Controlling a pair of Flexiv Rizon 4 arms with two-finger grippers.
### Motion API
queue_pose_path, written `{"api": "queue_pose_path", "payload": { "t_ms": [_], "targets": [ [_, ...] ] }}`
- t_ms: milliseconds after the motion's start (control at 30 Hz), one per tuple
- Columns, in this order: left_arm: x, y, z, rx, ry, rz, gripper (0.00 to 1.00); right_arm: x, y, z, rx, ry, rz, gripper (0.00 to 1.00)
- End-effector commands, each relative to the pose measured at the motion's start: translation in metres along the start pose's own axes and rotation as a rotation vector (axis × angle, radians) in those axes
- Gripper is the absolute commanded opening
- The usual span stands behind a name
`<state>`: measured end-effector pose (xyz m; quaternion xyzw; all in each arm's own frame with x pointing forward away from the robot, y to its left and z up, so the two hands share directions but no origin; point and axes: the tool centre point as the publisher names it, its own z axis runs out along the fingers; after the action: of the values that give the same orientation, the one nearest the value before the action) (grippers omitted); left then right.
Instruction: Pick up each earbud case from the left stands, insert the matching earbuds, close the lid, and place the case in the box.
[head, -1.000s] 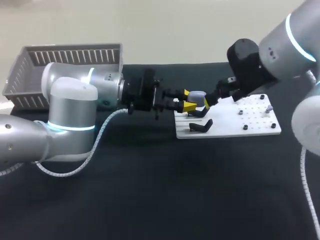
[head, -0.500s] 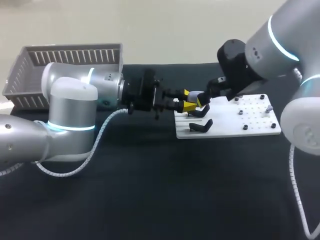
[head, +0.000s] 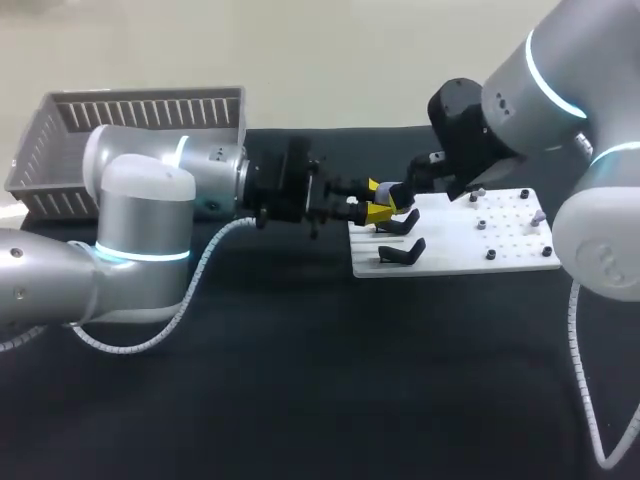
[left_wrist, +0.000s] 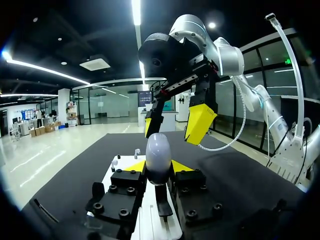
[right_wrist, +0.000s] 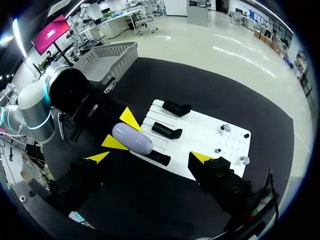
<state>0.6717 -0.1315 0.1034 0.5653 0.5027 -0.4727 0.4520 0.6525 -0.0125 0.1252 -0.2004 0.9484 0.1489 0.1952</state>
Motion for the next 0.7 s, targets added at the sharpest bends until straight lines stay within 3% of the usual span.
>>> {"api": "queue_pose_path", "payload": {
  "t_ms": [33, 700],
  "targets": [
    [0.0004, 0.0010, 0.0002, 0.002, 0.000, -0.001, 0.00, -0.0023, -0.0010, 0.0054, 0.000, 0.007, 0.003, 1.00],
    [0.0004, 0.0010, 0.0002, 0.002, 0.000, -0.001, 0.00, -0.0056, -0.0097, 0.0079, -0.005, -0.007, 0.031, 1.00]
  ]
}}
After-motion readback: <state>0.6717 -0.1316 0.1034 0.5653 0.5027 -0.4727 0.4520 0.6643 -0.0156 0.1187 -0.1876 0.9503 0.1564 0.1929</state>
